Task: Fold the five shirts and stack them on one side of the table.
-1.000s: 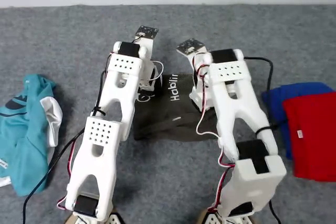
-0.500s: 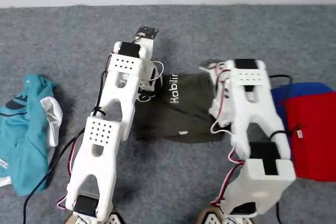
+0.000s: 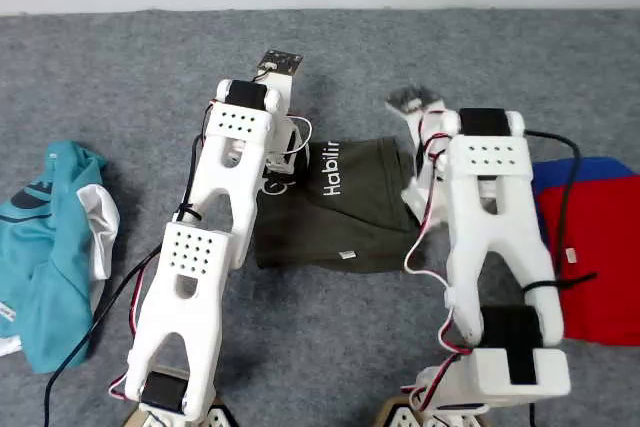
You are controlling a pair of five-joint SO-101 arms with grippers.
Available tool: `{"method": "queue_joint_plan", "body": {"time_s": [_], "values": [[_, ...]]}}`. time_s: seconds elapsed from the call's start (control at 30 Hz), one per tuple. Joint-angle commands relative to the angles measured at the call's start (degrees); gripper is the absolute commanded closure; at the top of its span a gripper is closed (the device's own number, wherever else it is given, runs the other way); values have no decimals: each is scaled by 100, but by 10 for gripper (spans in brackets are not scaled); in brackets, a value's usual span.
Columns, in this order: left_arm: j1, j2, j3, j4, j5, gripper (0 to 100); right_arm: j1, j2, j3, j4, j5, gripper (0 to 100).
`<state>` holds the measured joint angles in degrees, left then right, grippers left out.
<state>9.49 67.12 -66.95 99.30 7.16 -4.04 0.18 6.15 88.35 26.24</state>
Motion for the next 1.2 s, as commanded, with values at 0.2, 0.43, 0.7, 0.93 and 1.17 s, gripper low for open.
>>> {"method": "queue_joint_plan", "body": {"time_s": [0.2, 0.43, 0.7, 0.93, 1.17], "values": [[9, -782, -708, 132, -70, 772, -760, 884, -484, -2132, -563, 615], [26, -1301, -708, 132, -70, 772, -716, 2527, -1609, -2589, -545, 615], [35, -1073, -699, 132, -70, 772, -549, 4101, -3191, -2721, -510, 615], [0, -1029, -699, 132, -70, 772, -549, 4101, -4000, -1481, -554, 615], [-211, -1064, -699, 132, -70, 772, -523, 3125, -4659, 470, -536, 614]]}}
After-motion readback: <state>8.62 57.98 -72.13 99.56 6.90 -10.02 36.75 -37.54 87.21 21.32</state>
